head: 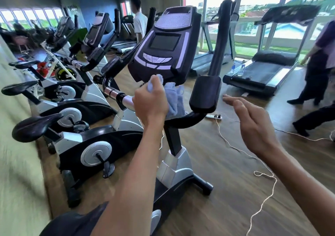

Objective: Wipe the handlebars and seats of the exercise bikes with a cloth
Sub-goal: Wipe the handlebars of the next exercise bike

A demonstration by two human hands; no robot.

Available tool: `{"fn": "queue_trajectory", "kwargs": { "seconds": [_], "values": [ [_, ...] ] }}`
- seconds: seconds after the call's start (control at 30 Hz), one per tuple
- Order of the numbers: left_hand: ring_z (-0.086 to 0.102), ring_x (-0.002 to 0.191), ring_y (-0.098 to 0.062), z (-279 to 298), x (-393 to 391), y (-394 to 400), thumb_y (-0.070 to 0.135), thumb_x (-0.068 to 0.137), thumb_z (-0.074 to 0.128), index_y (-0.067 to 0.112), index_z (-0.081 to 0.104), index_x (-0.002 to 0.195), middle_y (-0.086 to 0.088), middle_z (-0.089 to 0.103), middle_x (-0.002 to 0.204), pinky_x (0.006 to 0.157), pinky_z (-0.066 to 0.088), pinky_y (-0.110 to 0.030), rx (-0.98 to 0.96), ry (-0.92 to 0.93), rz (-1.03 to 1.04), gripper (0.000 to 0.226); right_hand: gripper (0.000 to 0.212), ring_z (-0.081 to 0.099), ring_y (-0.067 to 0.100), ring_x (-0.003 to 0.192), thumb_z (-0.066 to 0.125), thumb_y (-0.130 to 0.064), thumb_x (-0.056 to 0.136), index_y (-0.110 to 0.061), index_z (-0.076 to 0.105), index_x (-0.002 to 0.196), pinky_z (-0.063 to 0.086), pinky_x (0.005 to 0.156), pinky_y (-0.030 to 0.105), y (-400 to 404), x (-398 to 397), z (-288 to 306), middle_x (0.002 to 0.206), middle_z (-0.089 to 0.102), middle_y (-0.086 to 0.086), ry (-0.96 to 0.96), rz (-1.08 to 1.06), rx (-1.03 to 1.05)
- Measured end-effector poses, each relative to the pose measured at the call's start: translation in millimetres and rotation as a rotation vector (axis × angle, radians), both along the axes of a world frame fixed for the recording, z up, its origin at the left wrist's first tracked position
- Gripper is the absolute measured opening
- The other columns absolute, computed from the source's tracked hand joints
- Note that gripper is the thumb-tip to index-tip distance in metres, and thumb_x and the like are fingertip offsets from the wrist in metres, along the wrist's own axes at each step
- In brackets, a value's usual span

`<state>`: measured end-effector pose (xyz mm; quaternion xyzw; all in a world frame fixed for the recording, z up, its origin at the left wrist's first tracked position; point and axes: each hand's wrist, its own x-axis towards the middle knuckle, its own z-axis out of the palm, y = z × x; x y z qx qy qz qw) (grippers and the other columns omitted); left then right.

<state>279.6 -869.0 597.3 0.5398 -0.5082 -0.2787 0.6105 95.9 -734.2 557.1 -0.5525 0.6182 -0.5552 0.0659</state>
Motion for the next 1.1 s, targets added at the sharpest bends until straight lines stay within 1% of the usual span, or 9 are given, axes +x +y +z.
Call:
{"fn": "queue_trajectory", "kwargs": {
  "seconds": [0.07, 0.13, 0.2, 0.3, 0.43, 0.6, 0.73, 0.87, 1.1],
  "values": [
    [0.050, 0.053, -0.012, 19, -21, 11, 0.038, 0.098, 0.049, 0.019, 0.048, 0.050, 0.010, 0.048, 0.045, 0.053, 0.040, -0.027, -0.095, 0.201, -0.051, 0.052, 0.046, 0.061, -0.001, 0.120, 0.035, -0.043, 0.099, -0.025, 0.070, 0.122, 0.043, 0.101, 0.019, 1, -16, 0, 0.122, 0.071, -0.009, -0.125, -0.038, 0.003],
    [0.054, 0.060, -0.007, 27, -52, 22, 0.040, 0.103, 0.045, 0.017, 0.063, 0.067, 0.007, 0.060, 0.063, 0.056, 0.042, -0.024, -0.213, 0.130, -0.167, 0.047, 0.049, 0.062, -0.001, 0.118, 0.035, -0.045, 0.097, -0.023, 0.070, 0.122, 0.044, 0.103, 0.022, -2, -25, 3, 0.121, 0.071, -0.005, -0.199, -0.040, 0.007],
    [0.061, 0.111, -0.016, 15, -84, 26, 0.049, 0.104, 0.037, 0.016, 0.070, 0.117, -0.005, 0.069, 0.119, 0.090, 0.049, -0.036, -0.280, -0.328, -0.228, 0.049, 0.049, 0.061, -0.002, 0.118, 0.034, -0.046, 0.096, -0.024, 0.068, 0.123, 0.043, 0.107, 0.025, -8, -28, 8, 0.123, 0.070, -0.004, -0.247, -0.015, 0.016],
    [0.023, 0.155, -0.027, -16, -111, 34, 0.047, 0.107, 0.037, 0.010, 0.034, 0.158, -0.010, 0.027, 0.168, 0.122, 0.025, -0.047, -0.311, -0.735, -0.213, 0.063, 0.050, 0.059, 0.004, 0.125, 0.033, -0.054, 0.096, -0.029, 0.070, 0.119, 0.042, 0.112, 0.033, -25, -28, 12, 0.127, 0.070, -0.006, -0.305, 0.062, 0.046],
    [0.032, 0.151, -0.029, -18, -118, 32, 0.042, 0.107, 0.037, 0.002, 0.044, 0.152, -0.014, 0.039, 0.161, 0.122, 0.024, -0.043, -0.393, -0.895, -0.170, 0.061, 0.050, 0.062, 0.005, 0.124, 0.027, -0.040, 0.111, -0.022, 0.073, 0.114, 0.041, 0.115, 0.036, -45, -27, 16, 0.123, 0.073, -0.004, -0.451, 0.208, 0.030],
    [0.043, 0.141, -0.027, 18, -141, -5, 0.044, 0.106, 0.034, 0.002, 0.051, 0.146, -0.013, 0.054, 0.149, 0.115, 0.032, -0.042, -0.222, -0.956, -0.236, 0.060, 0.060, 0.060, 0.009, 0.127, 0.025, -0.058, 0.101, -0.029, 0.074, 0.121, 0.036, 0.118, 0.045, -66, -35, 19, 0.123, 0.073, -0.007, -0.423, 0.223, 0.019],
    [0.049, 0.138, -0.028, -2, -124, 10, 0.046, 0.103, 0.036, 0.002, 0.057, 0.141, -0.013, 0.062, 0.141, 0.112, 0.039, -0.043, -0.329, -0.897, -0.219, 0.062, 0.066, 0.066, 0.012, 0.094, 0.025, -0.069, 0.095, -0.029, 0.077, 0.095, 0.046, 0.100, 0.045, -70, -36, 16, 0.092, 0.075, -0.007, -0.413, 0.133, 0.078],
    [0.052, 0.137, -0.028, -25, -104, 30, 0.049, 0.101, 0.032, 0.002, 0.060, 0.138, -0.014, 0.064, 0.139, 0.110, 0.043, -0.042, -0.392, -0.944, -0.187, 0.066, 0.060, 0.063, 0.006, 0.123, 0.029, -0.062, 0.095, -0.030, 0.073, 0.118, 0.038, 0.118, 0.039, -67, -31, 5, 0.125, 0.073, -0.006, -0.608, 0.236, 0.001],
    [0.034, 0.150, -0.023, 12, -121, 1, 0.048, 0.108, 0.032, 0.008, 0.046, 0.152, -0.008, 0.042, 0.161, 0.118, 0.030, -0.039, -0.209, -1.014, -0.275, 0.061, 0.075, 0.057, 0.006, 0.131, 0.014, -0.065, 0.099, -0.025, 0.062, 0.141, 0.032, 0.121, 0.042, -69, -32, 10, 0.134, 0.068, -0.010, -0.529, 0.314, 0.092]
  ]
}}
